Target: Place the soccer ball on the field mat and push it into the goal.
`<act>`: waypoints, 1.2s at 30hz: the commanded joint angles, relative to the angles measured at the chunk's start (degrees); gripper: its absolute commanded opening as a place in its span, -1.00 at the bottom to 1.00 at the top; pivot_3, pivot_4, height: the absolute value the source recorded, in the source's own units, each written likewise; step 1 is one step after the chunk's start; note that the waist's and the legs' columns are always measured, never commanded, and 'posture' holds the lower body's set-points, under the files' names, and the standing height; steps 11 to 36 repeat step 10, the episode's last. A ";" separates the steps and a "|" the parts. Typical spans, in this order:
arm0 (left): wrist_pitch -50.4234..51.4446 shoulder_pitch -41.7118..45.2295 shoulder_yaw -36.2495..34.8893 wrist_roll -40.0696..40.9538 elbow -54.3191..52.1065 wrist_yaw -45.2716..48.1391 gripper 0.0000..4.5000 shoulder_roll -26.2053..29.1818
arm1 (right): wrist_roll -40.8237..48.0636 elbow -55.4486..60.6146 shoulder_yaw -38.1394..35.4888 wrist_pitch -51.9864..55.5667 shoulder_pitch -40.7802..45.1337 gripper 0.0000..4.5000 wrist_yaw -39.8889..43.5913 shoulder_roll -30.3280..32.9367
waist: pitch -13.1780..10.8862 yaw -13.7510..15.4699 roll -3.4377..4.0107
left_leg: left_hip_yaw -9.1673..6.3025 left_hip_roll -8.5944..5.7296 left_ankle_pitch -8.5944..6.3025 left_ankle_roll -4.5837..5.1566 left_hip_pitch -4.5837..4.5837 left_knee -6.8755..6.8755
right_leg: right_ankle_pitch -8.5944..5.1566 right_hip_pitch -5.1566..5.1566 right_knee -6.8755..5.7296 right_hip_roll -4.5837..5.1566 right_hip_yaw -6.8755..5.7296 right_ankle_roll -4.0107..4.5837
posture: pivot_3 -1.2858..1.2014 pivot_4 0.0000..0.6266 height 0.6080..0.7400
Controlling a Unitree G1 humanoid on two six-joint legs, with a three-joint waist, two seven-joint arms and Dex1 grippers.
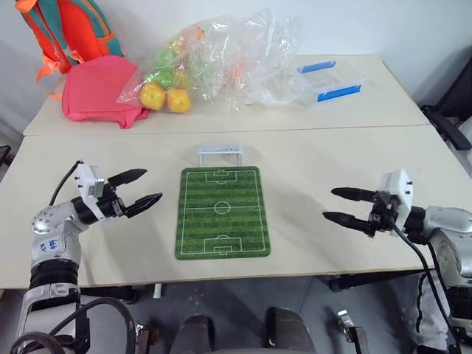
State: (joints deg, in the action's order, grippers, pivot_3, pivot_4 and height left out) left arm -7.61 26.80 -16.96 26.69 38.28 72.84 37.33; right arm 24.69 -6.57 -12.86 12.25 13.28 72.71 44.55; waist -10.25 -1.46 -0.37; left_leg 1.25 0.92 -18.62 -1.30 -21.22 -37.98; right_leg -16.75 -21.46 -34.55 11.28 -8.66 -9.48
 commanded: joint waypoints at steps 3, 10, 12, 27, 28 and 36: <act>1.15 -1.28 -2.06 1.15 -2.34 0.90 1.00 2.64 | 0.41 -5.31 -1.11 -5.33 2.12 0.98 3.76 1.56 | 0.00 0.03 0.00 | 0.00 0.00 0.00 0.00 0.00 -0.01 | 0.00 0.00 0.00 0.00 0.00 0.00 | 0.03 -0.52 1.00; 1.85 -0.71 -4.03 2.41 -3.34 -0.35 1.00 1.67 | -0.79 -2.73 -2.18 -7.55 -2.23 0.98 1.33 2.33 | 0.00 0.12 0.00 | -0.02 0.00 0.00 0.00 0.00 -0.01 | 0.00 0.00 -0.01 0.00 0.00 0.00 | 0.03 -0.52 1.00; 1.85 -0.71 -4.03 2.41 -3.34 -0.35 1.00 1.67 | -0.79 -2.73 -2.18 -7.55 -2.23 0.98 1.33 2.33 | 0.00 0.12 0.00 | -0.02 0.00 0.00 0.00 0.00 -0.01 | 0.00 0.00 -0.01 0.00 0.00 0.00 | 0.03 -0.52 1.00; 1.85 -0.71 -4.03 2.41 -3.34 -0.35 1.00 1.67 | -0.79 -2.73 -2.18 -7.55 -2.23 0.98 1.33 2.33 | 0.00 0.12 0.00 | -0.02 0.00 0.00 0.00 0.00 -0.01 | 0.00 0.00 -0.01 0.00 0.00 0.00 | 0.03 -0.52 1.00; 1.85 -0.71 -4.03 2.41 -3.34 -0.35 1.00 1.67 | -0.79 -2.73 -2.18 -7.55 -2.23 0.98 1.33 2.33 | 0.00 0.12 0.00 | -0.02 0.00 0.00 0.00 0.00 -0.01 | 0.00 0.00 -0.01 0.00 0.00 0.00 | 0.03 -0.52 1.00; 1.85 -0.71 -4.03 2.41 -3.34 -0.35 1.00 1.67 | -0.79 -2.73 -2.18 -7.55 -2.23 0.98 1.33 2.33 | 0.00 0.12 0.00 | -0.02 0.00 0.00 0.00 0.00 -0.01 | 0.00 0.00 -0.01 0.00 0.00 0.00 | 0.03 -0.52 1.00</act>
